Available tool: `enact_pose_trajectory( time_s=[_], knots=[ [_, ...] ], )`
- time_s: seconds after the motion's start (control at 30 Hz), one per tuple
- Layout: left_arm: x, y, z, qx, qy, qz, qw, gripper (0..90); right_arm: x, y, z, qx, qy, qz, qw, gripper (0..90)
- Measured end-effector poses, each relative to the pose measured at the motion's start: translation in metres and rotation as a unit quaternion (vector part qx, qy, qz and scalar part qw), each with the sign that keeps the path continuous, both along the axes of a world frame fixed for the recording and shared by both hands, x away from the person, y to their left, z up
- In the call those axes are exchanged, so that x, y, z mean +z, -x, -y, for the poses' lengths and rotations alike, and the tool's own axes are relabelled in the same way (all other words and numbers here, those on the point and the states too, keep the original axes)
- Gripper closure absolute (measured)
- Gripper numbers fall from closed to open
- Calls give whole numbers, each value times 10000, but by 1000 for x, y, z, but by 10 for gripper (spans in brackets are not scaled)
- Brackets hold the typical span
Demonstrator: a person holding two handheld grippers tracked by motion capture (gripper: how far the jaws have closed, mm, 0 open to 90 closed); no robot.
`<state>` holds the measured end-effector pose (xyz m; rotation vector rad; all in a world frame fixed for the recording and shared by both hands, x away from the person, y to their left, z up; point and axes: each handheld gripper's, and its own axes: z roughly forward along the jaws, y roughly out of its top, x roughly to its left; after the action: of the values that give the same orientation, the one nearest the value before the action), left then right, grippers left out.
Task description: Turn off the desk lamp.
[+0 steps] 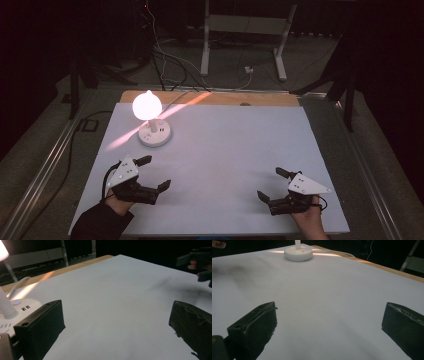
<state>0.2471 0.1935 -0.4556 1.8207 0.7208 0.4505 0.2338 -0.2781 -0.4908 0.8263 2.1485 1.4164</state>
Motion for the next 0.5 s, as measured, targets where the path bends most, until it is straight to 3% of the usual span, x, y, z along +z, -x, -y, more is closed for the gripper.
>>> enact_pose_trajectory(
  time_s=[0.5],
  knots=[
    [4, -25, 6, 394, 10, 53, 9992, 7, 0, 0, 0, 38, -29, -20, 10000, 0]
  ],
)
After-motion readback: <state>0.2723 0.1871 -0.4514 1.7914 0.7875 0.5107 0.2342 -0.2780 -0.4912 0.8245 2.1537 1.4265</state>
